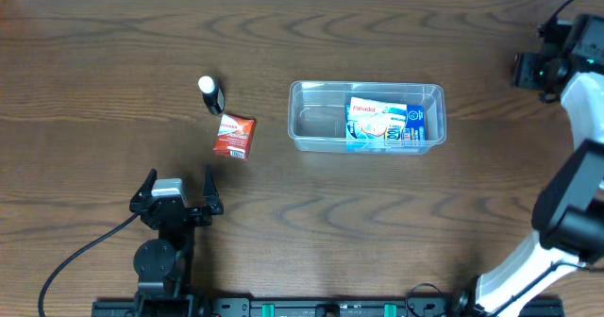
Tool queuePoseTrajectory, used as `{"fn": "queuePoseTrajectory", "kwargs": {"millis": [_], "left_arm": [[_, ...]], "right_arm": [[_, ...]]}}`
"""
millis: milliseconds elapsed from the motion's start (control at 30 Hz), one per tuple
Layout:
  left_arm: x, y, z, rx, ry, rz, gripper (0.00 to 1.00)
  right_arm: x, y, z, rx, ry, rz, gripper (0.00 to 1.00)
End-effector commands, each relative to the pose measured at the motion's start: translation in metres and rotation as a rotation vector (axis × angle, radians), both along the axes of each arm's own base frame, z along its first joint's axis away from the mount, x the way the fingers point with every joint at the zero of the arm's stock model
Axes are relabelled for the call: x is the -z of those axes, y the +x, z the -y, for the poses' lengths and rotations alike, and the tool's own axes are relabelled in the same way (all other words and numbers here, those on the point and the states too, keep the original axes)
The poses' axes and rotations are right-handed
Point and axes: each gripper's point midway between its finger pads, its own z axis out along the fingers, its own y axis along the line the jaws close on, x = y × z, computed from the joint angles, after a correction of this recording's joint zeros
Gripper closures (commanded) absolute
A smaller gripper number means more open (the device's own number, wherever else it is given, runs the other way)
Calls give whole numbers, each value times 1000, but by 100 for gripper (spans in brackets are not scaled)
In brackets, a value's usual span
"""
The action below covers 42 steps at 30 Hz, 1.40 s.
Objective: Pack container
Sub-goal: 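Carry the Zam-Buk tin over the container's right end and lower it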
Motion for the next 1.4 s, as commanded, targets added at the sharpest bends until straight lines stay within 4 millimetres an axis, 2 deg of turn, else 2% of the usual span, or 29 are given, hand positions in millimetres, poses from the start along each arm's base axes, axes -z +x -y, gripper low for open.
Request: {"fn": "queuePoseTrajectory", "kwargs": {"millis": [0,200,300,400,500,633,800,1033,1233,1367], "left_arm": [[18,-1,-2,-8,8,-50,2],[18,-1,-2,-8,8,-50,2],[18,-1,-2,-8,8,-50,2],[18,-1,-2,-8,8,-50,2],[18,-1,-2,-8,8,-50,2],[18,-1,-2,-8,8,-50,2],[18,-1,-2,-8,8,-50,2],[18,-1,-2,-8,8,-50,2],[18,-1,-2,-8,8,-50,2],[18,-1,-2,-8,8,-50,2]], "right_arm": [[-34,-1,-43,-30,104,49,37],[-70,-25,-124,-115,219,20,40],[-89,-36,-166,-190,227,23,38],[-102,-47,-198,-228,216,23,39],[-102,-58,-220,-218,194,-7,38],[-87,-76,-243,-186,192,-94,36],[-73,-87,-259,-170,141,-132,36],[-57,-94,-242,-54,53,-153,36],[-28,-98,-241,-51,47,-169,35],[-20,-100,-240,-64,32,-176,35]]}}
